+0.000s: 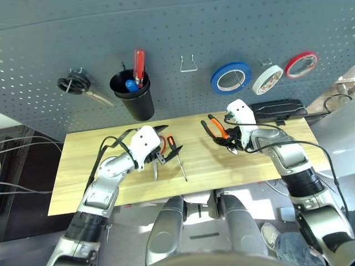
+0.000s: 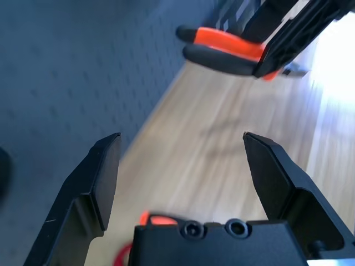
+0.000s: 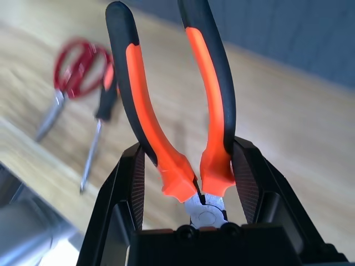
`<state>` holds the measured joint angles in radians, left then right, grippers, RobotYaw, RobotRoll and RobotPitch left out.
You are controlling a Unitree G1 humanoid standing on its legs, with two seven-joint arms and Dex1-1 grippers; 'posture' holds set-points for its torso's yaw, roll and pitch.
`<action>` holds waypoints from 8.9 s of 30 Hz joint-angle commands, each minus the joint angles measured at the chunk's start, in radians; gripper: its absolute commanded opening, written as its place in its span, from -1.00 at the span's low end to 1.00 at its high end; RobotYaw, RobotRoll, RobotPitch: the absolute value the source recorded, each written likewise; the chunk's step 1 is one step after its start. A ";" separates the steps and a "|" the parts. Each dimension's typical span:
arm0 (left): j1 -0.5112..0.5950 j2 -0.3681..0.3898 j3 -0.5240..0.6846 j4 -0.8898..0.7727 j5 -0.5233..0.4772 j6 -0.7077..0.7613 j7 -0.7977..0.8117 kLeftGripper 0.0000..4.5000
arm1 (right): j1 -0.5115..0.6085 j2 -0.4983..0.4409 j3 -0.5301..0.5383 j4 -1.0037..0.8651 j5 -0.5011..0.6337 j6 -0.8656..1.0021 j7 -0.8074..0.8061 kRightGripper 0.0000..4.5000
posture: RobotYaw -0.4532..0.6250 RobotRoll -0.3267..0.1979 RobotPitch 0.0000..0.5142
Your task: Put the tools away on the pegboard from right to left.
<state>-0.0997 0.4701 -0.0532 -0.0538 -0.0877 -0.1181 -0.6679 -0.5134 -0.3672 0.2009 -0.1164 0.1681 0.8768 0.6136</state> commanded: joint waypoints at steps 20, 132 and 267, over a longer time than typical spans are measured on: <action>-0.080 -0.030 0.040 -0.002 -0.147 -0.005 -0.022 1.00 | -0.335 0.226 -0.196 -0.201 0.209 -0.246 -0.101 0.13 | -0.07 0.25 -0.07; -0.456 -0.408 -0.014 0.687 0.113 0.835 0.526 -0.74 | 0.089 0.002 -0.052 0.289 0.081 -0.195 0.049 1.00 | -0.13 0.25 -0.03; -0.214 -0.183 0.177 0.533 0.026 0.652 0.610 -0.81 | -0.096 0.185 0.060 0.473 -0.049 -0.279 0.143 1.00 | -0.08 0.25 -0.04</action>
<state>-0.3499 0.2718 0.1097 0.5161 -0.0714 0.5558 -0.0598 -0.6102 -0.1876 0.2565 0.3595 0.1191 0.6105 0.7542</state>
